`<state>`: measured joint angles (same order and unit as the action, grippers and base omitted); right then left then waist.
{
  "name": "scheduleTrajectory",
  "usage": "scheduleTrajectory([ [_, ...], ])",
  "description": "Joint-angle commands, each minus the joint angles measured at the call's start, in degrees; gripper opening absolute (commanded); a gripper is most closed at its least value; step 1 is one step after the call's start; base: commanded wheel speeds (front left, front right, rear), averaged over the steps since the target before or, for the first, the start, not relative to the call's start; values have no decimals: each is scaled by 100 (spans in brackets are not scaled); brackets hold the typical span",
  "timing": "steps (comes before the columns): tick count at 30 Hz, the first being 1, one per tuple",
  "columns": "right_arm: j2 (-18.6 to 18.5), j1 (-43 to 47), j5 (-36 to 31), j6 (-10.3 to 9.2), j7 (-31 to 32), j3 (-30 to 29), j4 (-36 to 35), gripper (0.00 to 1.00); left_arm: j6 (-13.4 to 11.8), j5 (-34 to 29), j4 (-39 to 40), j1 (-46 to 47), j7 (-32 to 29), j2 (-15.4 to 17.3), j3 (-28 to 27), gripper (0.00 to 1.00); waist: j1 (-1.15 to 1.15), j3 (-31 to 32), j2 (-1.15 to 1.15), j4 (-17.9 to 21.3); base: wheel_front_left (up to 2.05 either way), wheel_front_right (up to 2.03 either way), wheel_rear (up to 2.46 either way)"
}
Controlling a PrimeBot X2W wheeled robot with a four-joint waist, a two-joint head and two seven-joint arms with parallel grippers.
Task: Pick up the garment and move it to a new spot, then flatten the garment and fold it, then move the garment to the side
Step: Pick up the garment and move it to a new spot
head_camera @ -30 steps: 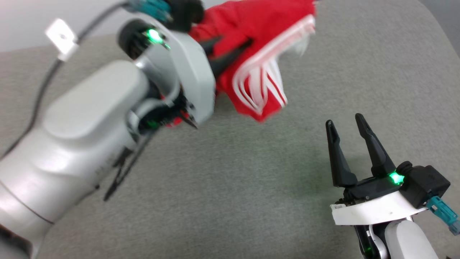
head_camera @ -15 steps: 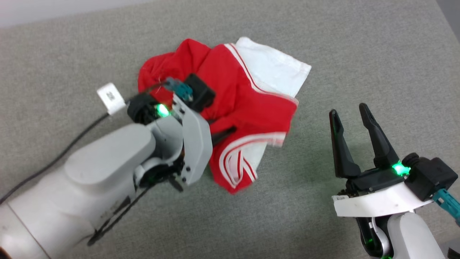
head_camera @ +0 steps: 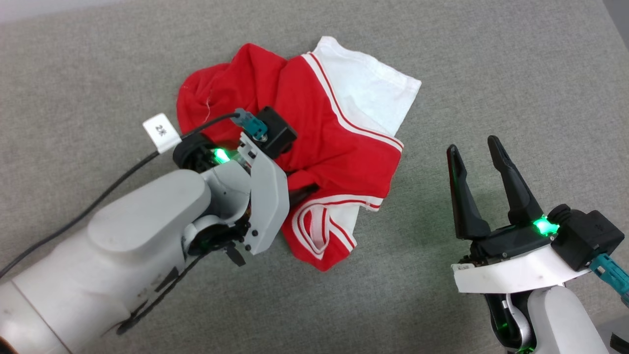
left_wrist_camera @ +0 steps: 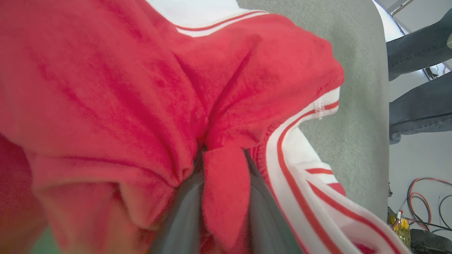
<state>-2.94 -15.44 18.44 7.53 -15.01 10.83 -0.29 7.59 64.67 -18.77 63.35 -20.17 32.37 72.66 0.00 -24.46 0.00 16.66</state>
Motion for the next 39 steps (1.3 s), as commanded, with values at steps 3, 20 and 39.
scheduleTrajectory([
  [3,5,-10,18,-8,-25,-60,90,100,-25,88,-77,-151,57,36,117,100,0,92,0,-47,0,0,0],
  [20,5,397,-504,-8,-25,-150,486,100,-19,1249,26,-182,2071,146,-40,100,0,935,0,-727,0,0,0],
  [39,6,1079,-1213,-8,-25,-712,849,100,-19,1425,-288,-3035,3530,295,-1829,100,0,1497,0,-1693,0,0,0],
])
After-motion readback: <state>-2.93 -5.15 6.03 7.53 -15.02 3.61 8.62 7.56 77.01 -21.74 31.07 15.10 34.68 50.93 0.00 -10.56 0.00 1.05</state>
